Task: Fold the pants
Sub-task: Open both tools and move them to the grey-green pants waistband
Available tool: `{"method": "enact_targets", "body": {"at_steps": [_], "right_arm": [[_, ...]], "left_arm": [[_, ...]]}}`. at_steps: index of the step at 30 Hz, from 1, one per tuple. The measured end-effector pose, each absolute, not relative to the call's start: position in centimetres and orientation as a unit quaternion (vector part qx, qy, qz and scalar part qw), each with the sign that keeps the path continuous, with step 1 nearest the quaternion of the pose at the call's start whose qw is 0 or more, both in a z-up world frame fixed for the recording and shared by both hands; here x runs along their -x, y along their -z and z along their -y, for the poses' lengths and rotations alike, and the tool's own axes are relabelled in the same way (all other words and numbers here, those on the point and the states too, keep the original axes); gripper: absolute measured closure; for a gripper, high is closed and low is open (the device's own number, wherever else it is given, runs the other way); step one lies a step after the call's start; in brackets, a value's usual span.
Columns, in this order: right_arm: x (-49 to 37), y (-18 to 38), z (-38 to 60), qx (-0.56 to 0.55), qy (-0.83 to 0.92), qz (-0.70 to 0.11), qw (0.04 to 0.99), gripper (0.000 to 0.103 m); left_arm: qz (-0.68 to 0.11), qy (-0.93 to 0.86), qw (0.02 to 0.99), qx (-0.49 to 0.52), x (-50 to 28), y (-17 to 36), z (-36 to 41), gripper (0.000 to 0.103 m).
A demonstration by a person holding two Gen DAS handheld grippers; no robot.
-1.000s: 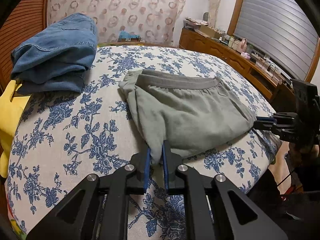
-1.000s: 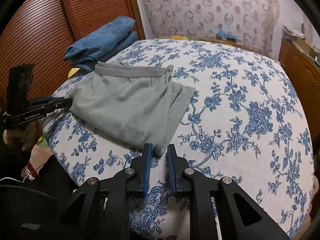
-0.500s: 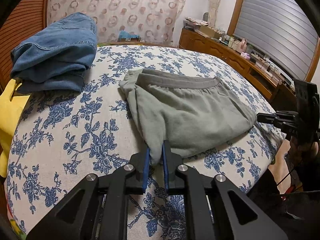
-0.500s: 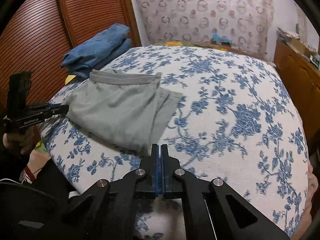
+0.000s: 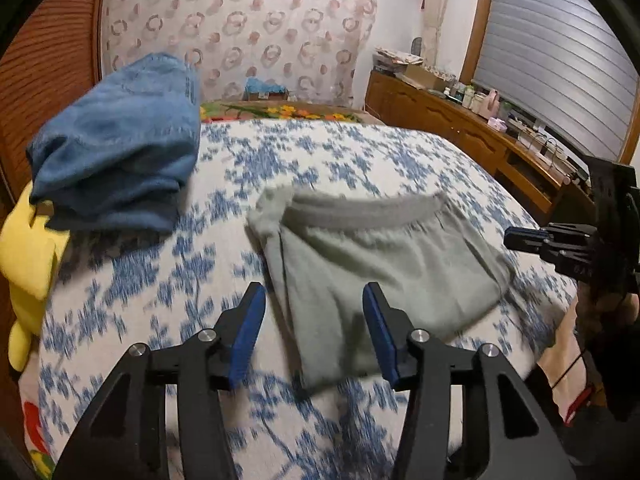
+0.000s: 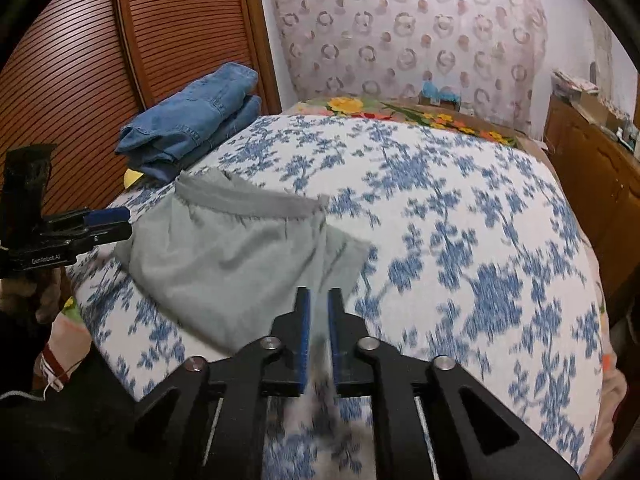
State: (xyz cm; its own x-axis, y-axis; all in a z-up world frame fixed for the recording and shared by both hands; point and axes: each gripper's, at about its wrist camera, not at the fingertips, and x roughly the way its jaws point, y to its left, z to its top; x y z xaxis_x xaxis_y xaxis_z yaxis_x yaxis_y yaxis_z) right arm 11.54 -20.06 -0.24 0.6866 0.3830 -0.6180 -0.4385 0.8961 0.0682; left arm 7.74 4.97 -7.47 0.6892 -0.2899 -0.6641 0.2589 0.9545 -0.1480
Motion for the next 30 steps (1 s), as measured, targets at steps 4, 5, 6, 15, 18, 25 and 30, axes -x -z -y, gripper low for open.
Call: {"method": "enact_targets", "body": {"at_steps": [4,5,6,15,18,25,30], "right_arm": [[-13.3,0.0,18.6,0.051,-0.231,-0.327,0.915,0.089],[-13.8,0.0,18.2,0.057,-0.231,-0.328,0.914,0.089],[-14.4,0.0,18.0,0.061,-0.232,-0.329,0.913,0.088],[-19.0,1.3,15.7,0.092,-0.214,-0.358,0.904,0.079],[-20.0,1.5,16.0,0.083,-0.196,-0.361,0.908,0.075],[-18.9,1.1,16.7,0.066,-0.195,-0.359,0.91,0.065],[-17.6,1.3,18.0,0.042,-0.194,-0.369,0.908,0.058]], "left_arm": [[-0.371,0.149,0.916,0.014,-10.1,7.4,-4.6,0.051],[-0.374,0.146,0.916,0.009,-10.8,7.5,-4.4,0.051],[-0.376,0.145,0.915,0.004,-11.4,7.5,-4.3,0.051],[-0.395,0.124,0.91,-0.025,-15.5,8.6,-3.8,0.051],[-0.399,0.119,0.909,-0.025,-16.5,8.8,-3.9,0.051],[-0.401,0.12,0.908,-0.018,-16.9,9.2,-4.0,0.051],[-0.404,0.122,0.907,-0.013,-17.0,9.4,-4.0,0.051]]}}
